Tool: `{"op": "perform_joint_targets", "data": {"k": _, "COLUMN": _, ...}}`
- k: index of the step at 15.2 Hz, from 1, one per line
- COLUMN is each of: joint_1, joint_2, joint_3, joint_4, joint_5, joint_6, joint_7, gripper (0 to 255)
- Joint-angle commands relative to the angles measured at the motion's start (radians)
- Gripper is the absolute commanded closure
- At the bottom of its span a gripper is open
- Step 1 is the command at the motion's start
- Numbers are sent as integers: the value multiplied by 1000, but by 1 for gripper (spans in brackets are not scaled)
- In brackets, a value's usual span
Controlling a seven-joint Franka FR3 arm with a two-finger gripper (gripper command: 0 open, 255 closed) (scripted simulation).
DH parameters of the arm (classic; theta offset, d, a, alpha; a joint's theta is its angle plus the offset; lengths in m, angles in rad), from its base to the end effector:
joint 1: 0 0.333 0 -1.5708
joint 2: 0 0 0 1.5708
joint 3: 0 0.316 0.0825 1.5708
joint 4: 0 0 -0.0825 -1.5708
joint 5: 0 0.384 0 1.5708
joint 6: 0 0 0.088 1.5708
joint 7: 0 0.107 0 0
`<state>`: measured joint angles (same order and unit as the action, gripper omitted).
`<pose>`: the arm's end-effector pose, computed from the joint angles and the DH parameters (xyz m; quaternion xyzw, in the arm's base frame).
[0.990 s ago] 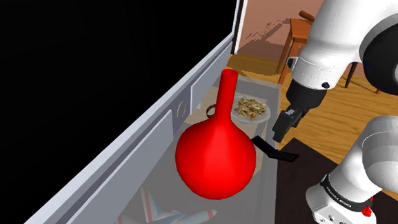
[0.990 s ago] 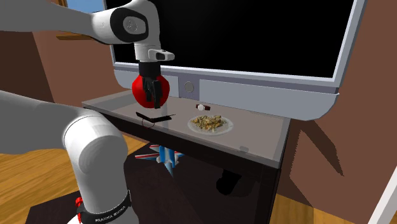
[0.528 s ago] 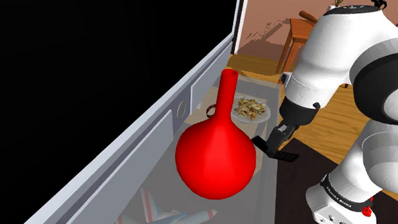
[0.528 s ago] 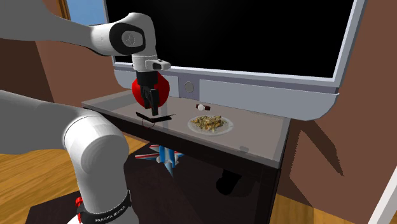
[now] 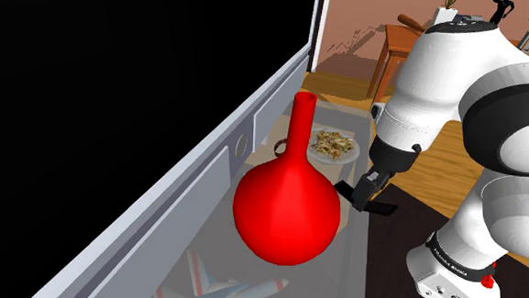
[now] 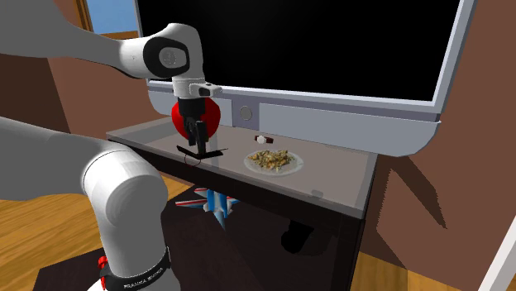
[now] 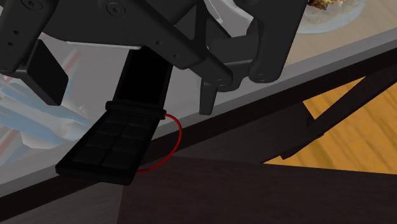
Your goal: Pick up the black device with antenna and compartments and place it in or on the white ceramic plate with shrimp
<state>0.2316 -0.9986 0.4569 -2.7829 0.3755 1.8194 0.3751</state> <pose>0.2037 0.1947 0.4407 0.9999 0.0105 0.0049 0.0068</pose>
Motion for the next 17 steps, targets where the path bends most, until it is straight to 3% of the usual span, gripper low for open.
{"op": "perform_joint_targets", "data": {"k": 1, "joint_1": 0, "joint_2": 0, "joint_3": 0, "joint_4": 0, "joint_5": 0, "joint_6": 0, "joint_7": 0, "gripper": 0}}
{"op": "perform_joint_targets", "data": {"k": 2, "joint_1": 0, "joint_2": 0, "joint_3": 0, "joint_4": 0, "joint_5": 0, "joint_6": 0, "joint_7": 0, "gripper": 255}}
{"op": "perform_joint_targets", "data": {"k": 11, "joint_1": 0, "joint_2": 0, "joint_3": 0, "joint_4": 0, "joint_5": 0, "joint_6": 0, "joint_7": 0, "gripper": 255}}
{"op": "perform_joint_targets", "data": {"k": 12, "joint_1": 0, "joint_2": 0, "joint_3": 0, "joint_4": 0, "joint_5": 0, "joint_6": 0, "joint_7": 0, "gripper": 0}}
{"op": "perform_joint_targets", "data": {"k": 14, "joint_1": -36, "joint_2": 12, "joint_3": -10, "joint_4": 43, "joint_5": -15, "joint_6": 12, "joint_7": 16, "gripper": 0}}
{"op": "perform_joint_targets", "data": {"k": 17, "joint_1": -41, "joint_2": 19, "joint_3": -2, "joint_4": 30, "joint_5": -9, "joint_6": 43, "joint_7": 18, "gripper": 0}}
